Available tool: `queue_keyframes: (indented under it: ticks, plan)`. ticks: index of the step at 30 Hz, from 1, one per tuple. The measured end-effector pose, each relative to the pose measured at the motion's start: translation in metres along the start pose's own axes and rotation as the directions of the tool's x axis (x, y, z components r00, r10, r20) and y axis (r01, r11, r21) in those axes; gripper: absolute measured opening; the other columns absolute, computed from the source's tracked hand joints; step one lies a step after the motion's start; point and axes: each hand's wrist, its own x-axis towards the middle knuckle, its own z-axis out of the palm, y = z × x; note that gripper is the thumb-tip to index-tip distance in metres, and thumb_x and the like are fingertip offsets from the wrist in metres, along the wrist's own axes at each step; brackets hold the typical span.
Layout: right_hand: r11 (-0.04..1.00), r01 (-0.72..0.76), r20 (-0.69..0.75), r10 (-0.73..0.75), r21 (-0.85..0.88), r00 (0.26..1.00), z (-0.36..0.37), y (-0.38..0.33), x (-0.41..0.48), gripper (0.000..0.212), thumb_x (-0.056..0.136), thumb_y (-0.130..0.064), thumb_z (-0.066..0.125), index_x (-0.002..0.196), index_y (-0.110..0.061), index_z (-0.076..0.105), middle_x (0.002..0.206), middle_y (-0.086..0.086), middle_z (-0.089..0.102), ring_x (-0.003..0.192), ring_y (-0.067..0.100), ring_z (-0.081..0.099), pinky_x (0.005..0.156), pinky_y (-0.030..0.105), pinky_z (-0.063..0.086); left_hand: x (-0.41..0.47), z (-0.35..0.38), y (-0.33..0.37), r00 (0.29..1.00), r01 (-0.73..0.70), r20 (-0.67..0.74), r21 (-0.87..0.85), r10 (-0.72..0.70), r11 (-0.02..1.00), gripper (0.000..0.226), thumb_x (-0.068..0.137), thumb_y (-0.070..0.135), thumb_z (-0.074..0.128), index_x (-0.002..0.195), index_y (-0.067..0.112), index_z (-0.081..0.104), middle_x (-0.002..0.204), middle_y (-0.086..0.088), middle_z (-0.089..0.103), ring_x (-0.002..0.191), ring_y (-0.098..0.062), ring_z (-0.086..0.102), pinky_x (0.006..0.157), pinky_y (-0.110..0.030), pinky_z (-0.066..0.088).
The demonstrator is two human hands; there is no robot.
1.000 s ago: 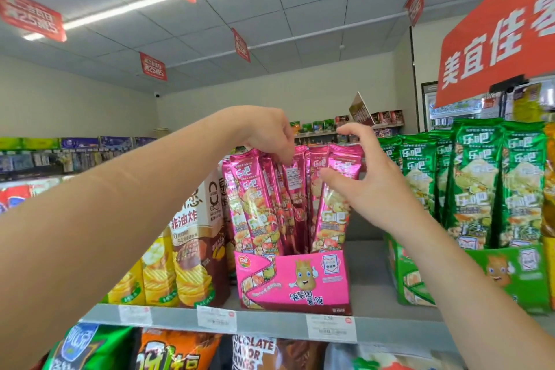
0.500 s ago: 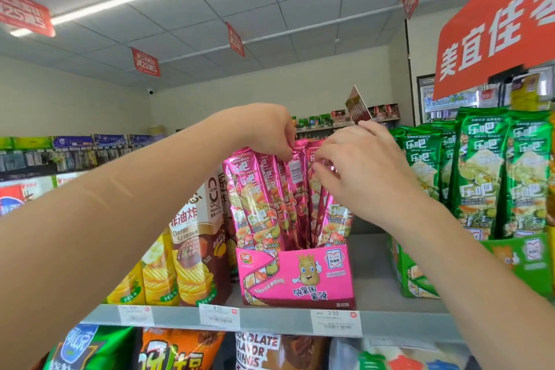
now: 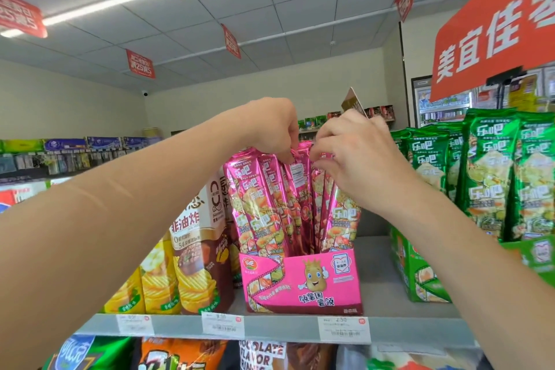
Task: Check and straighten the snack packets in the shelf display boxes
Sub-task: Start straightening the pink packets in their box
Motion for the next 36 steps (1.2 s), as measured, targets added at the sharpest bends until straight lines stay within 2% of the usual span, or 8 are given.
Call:
queue_keyframes:
  ticks: [2, 5, 11, 16, 21, 27, 32, 36]
  plan:
    - [0.998, 0.006, -0.042, -0.003, 0.067, 0.999, 0.001, 0.004, -0.004, 0.008, 0.082, -0.015, 0.075, 0.090, -0.016, 0.077, 0.096, -0.001, 0.066, 0.098, 0.024, 0.053, 0.082, 0.044, 0.046, 0.000, 0.001, 0.001, 0.999, -0.012, -0.035, -0.002, 0.012, 1.000, 0.015, 0.077, 0.027, 0.081, 0.088, 0.022, 0.071, 0.079, 0.009, 0.066, 0.074, -0.011, 0.060, 0.070, -0.030, 0.048]
    - [0.977, -0.097, -0.084, 0.115, 0.191, 0.990, -0.001, 0.009, -0.009, 0.024, 0.083, -0.019, 0.074, 0.107, -0.015, 0.072, 0.114, 0.002, 0.061, 0.113, 0.024, 0.048, 0.096, 0.046, 0.043, 0.000, 0.002, 0.003, 0.996, -0.032, -0.086, -0.001, 0.032, 0.999, 0.015, 0.078, 0.024, 0.081, 0.091, 0.020, 0.074, 0.077, 0.007, 0.066, 0.070, -0.010, 0.059, 0.068, -0.029, 0.047]
    - [0.926, -0.241, 0.090, 0.224, 0.291, 0.970, -0.005, 0.010, -0.014, 0.046, 0.087, -0.040, 0.065, 0.132, -0.031, 0.054, 0.134, -0.011, 0.048, 0.128, 0.012, 0.037, 0.105, 0.048, 0.034, -0.009, -0.012, -0.003, 0.928, -0.094, -0.366, -0.031, 0.077, 0.995, 0.007, 0.084, 0.014, 0.072, 0.090, 0.017, 0.075, 0.081, 0.003, 0.068, 0.083, -0.019, 0.065, 0.074, -0.029, 0.049]
    - [0.883, -0.290, 0.115, 0.266, 0.369, 0.957, -0.007, 0.011, -0.013, 0.047, 0.091, -0.047, 0.056, 0.135, -0.033, 0.048, 0.138, -0.014, 0.046, 0.131, 0.009, 0.038, 0.109, 0.049, 0.034, -0.021, -0.033, -0.013, 0.786, -0.131, -0.617, -0.097, 0.044, 0.987, 0.009, 0.088, 0.009, 0.066, 0.092, 0.014, 0.072, 0.087, 0.000, 0.068, 0.085, -0.018, 0.061, 0.081, -0.032, 0.050]
    - [0.837, -0.303, 0.116, 0.282, 0.455, 0.952, -0.016, 0.004, -0.006, 0.059, 0.090, -0.057, 0.050, 0.143, -0.034, 0.039, 0.146, -0.015, 0.041, 0.135, 0.005, 0.033, 0.112, 0.039, 0.030, -0.039, -0.047, -0.017, 0.550, -0.186, -0.833, -0.202, -0.069, 0.962, 0.009, 0.092, 0.006, 0.059, 0.099, 0.007, 0.064, 0.101, -0.003, 0.062, 0.094, -0.021, 0.056, 0.085, -0.042, 0.049]
    - [0.877, -0.326, 0.233, 0.255, 0.353, 0.938, -0.020, -0.010, 0.006, 0.071, 0.084, -0.064, 0.052, 0.146, -0.035, 0.032, 0.146, -0.009, 0.045, 0.137, 0.012, 0.036, 0.110, 0.053, 0.031, -0.062, -0.057, -0.017, 0.277, -0.272, -0.954, -0.195, -0.118, 0.942, 0.014, 0.088, 0.003, 0.053, 0.100, -0.002, 0.060, 0.100, -0.014, 0.060, 0.088, -0.013, 0.044, 0.076, -0.028, 0.039]
    - [0.787, -0.270, 0.030, 0.305, 0.555, 0.952, -0.015, -0.011, 0.011, 0.037, 0.092, -0.033, 0.062, 0.128, -0.025, 0.058, 0.112, -0.015, 0.065, 0.115, 0.007, 0.056, 0.102, 0.045, 0.043, -0.075, -0.057, -0.014, 0.171, -0.346, -0.979, -0.163, -0.108, 0.924, 0.016, 0.086, 0.002, 0.055, 0.099, -0.004, 0.064, 0.099, -0.019, 0.061, 0.093, -0.030, 0.056, 0.082, -0.041, 0.046]
    - [0.698, -0.277, 0.157, 0.233, 0.661, 0.960, -0.015, -0.013, 0.015, 0.042, 0.088, -0.044, 0.063, 0.129, -0.033, 0.055, 0.118, -0.020, 0.063, 0.114, -0.002, 0.055, 0.102, 0.037, 0.044, -0.076, -0.060, -0.006, 0.105, -0.390, -0.988, -0.144, -0.112, 0.910, 0.015, 0.086, 0.002, 0.058, 0.097, -0.003, 0.066, 0.098, -0.020, 0.063, 0.092, -0.022, 0.055, 0.081, -0.035, 0.048]
